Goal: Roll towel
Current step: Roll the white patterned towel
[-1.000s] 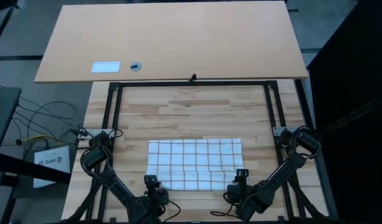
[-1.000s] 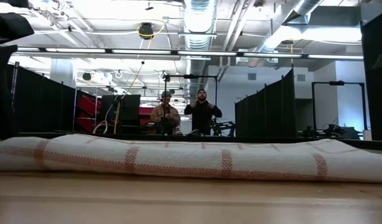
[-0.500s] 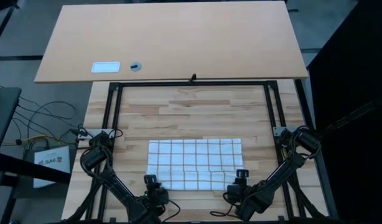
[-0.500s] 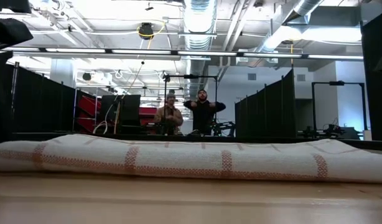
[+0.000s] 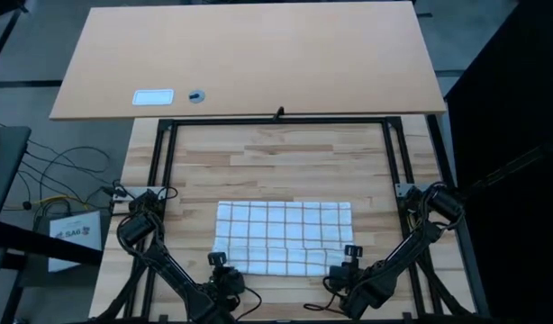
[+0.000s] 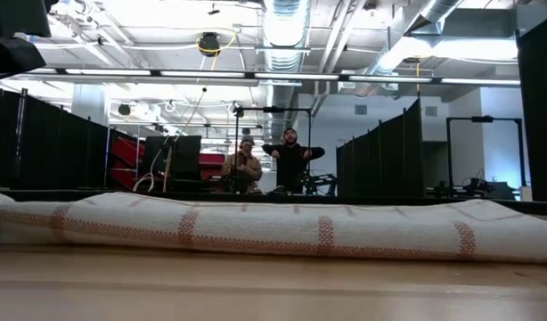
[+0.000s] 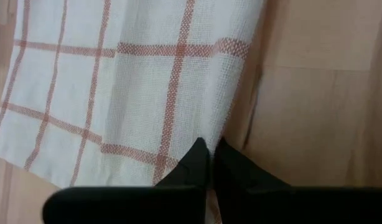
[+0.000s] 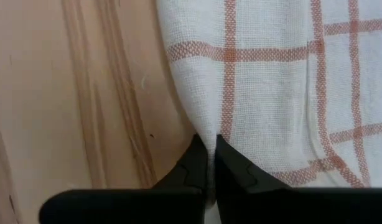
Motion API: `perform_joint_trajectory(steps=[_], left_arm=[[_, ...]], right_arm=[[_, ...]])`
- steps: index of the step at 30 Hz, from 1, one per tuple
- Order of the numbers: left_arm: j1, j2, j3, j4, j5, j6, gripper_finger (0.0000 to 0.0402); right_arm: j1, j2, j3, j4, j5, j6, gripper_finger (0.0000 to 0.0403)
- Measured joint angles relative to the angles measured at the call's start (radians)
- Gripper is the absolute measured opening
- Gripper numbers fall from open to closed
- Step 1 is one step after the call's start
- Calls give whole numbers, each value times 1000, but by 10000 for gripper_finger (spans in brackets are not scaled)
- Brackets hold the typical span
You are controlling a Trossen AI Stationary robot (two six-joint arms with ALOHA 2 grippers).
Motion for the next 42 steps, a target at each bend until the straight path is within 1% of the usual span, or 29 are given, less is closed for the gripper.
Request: perform_joint_trajectory(steps=[6,10,14,19,22,26,29,34,38,42], left_arm=[[0,-1,1,4,18,-12,0],[0,-4,4,3,51,-11,0],[0,-5,44,-5,156,11,0],[-24,-6,99,-2,250,11,0],[-39,-28,103,21,305,-8,0],[-54,-86,104,67,308,-49,0],[-54,-106,105,101,309,-61,0],[-49,-133,105,135,357,-53,0],[-47,-133,105,144,388,-57,0],[-40,-170,105,146,411,-58,0]], right_arm=[[0,-1,0,2,-10,1,1],[-8,-3,0,8,-42,1,1],[-9,-31,-4,43,-91,8,0],[5,-83,-5,109,-170,54,0],[12,-108,-4,160,-204,57,0],[31,-108,-3,217,-250,57,0],[36,-108,-3,212,-256,64,0],[38,-116,-2,224,-269,80,0],[38,-116,-2,239,-305,90,0],[39,-124,-2,299,-348,105,0]])
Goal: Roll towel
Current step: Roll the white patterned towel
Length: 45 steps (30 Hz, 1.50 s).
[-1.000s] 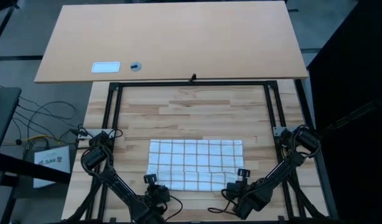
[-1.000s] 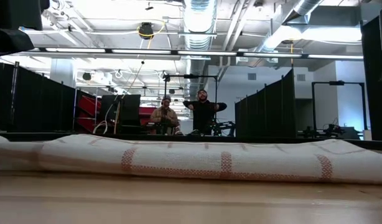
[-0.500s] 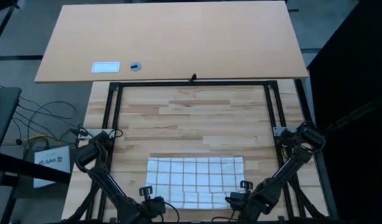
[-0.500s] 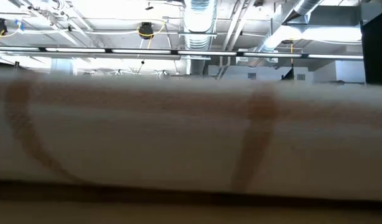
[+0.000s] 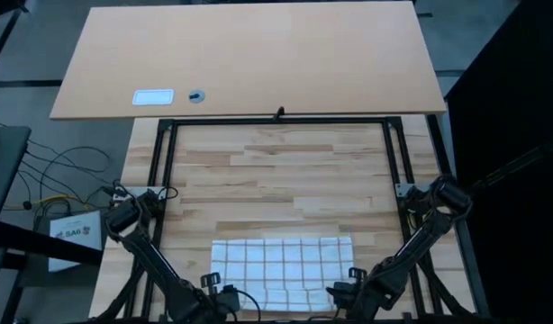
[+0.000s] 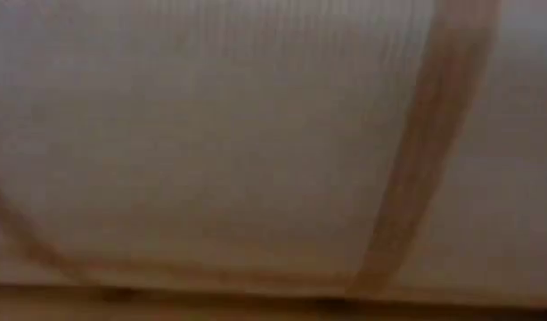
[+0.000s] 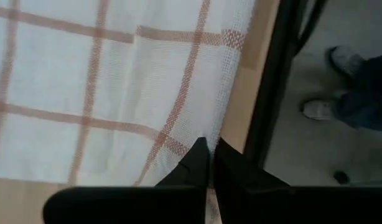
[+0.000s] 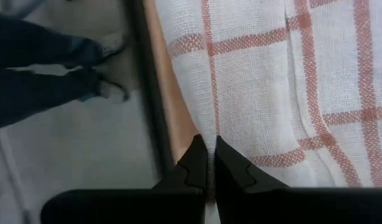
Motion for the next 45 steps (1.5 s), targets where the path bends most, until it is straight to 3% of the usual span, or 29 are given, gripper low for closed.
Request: perform_joint_trajectory(steps=[10,18,21,24,33,38,45], left_arm=[[57,-140,-80,121,139,88,0],[68,-228,-327,358,171,80,0],[68,-251,-423,508,183,51,0],[76,-271,-478,558,182,45,0],[99,-275,-507,575,201,126,0],[139,-294,-595,715,307,153,0],[205,-307,-710,803,338,170,0]], right_arm=[[-6,-18,0,109,-132,7,0],[-58,-79,1,43,-155,-64,0],[-90,-89,1,24,-182,-116,0],[-126,-86,-1,-8,-229,-184,0],[-218,-143,-208,137,-288,-209,0],[-274,-168,-305,294,-394,-205,0],[-326,-163,-382,361,-424,-230,0]])
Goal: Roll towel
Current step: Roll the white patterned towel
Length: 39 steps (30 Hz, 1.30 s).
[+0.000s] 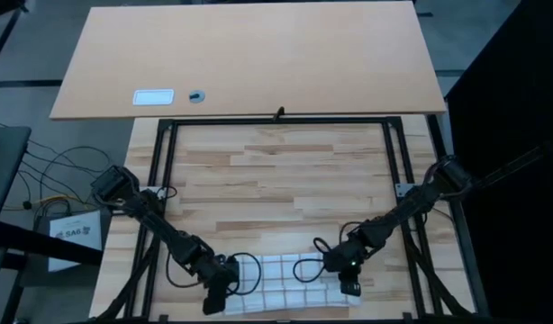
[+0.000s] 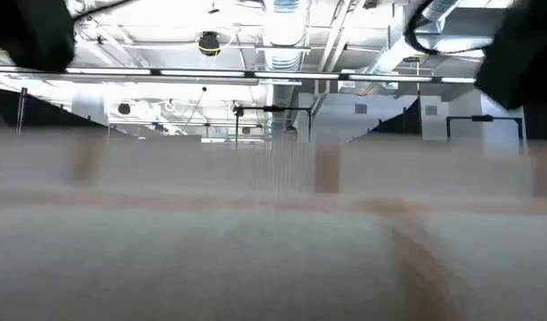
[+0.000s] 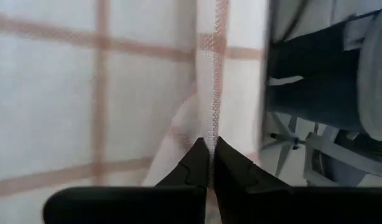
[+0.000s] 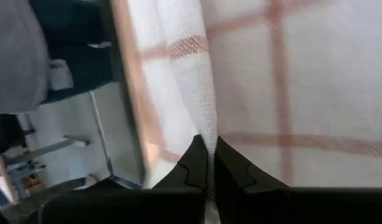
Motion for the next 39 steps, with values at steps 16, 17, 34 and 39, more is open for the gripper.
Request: perform_joint_trajectory(steps=[16,17,34,39], left_arm=[[54,-37,-69,27,4,25,0],[54,-36,-69,26,4,25,0],[58,-32,-69,17,-4,-6,17],[61,-32,-69,-16,-4,-21,60]], right_arm=[[-37,-5,-60,30,-19,-22,0],[-40,-4,-60,29,-19,-29,0],[-44,-6,-60,18,-17,-44,16],[-59,-7,-60,-21,-16,-56,68]])
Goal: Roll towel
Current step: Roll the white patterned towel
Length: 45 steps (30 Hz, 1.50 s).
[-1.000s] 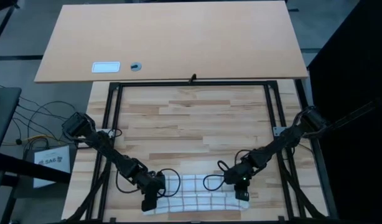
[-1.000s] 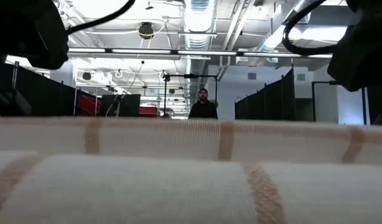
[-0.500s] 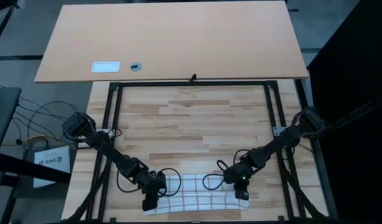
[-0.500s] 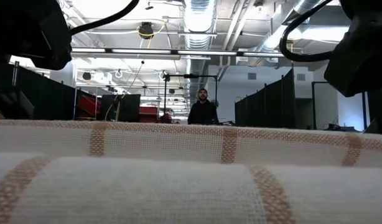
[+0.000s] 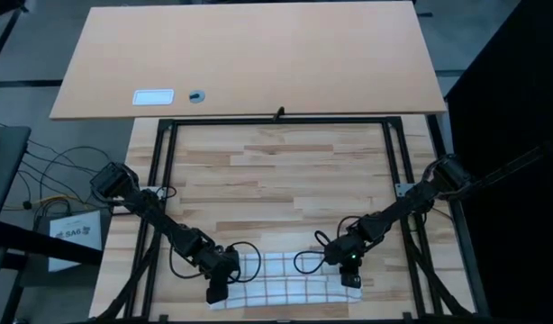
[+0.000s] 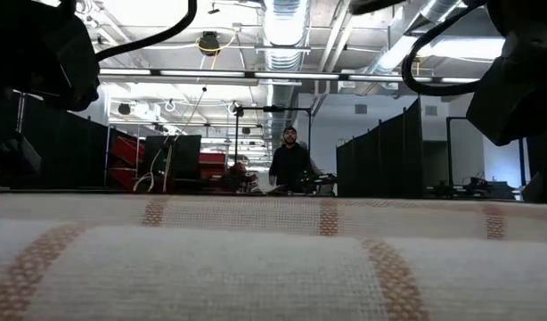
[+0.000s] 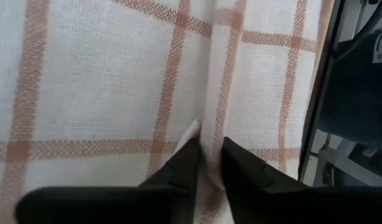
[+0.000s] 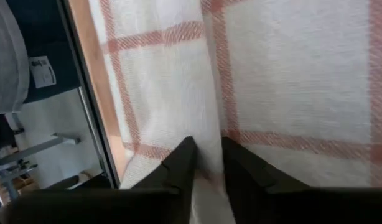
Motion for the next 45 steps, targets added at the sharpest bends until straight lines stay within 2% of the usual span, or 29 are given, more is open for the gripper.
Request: perform_joint_trajectory(steps=[3,7,15,18,23,30,34,39,45], left_arm=[[12,-13,0,-4,12,3,88],[45,-94,0,-31,24,20,117],[117,-296,0,-216,-3,64,128],[116,-347,2,-265,-115,58,126],[55,-364,103,-467,-285,35,125],[-47,-290,371,-770,-505,-1,124],[-110,-201,522,-916,-635,-26,124],[-175,-51,655,-1036,-708,-42,124],[-259,140,768,-1128,-802,-127,124]], right_arm=[[-23,-21,0,-33,-1,-19,100],[-56,-104,0,-88,-1,-47,132],[-111,-319,0,-172,7,-64,147],[-102,-378,1,-175,96,-55,144],[-9,-445,33,-265,357,-54,137],[162,-436,190,-518,725,-23,137],[249,-421,252,-577,883,31,137],[315,-373,288,-591,941,79,137],[364,-220,373,-613,944,104,137]])
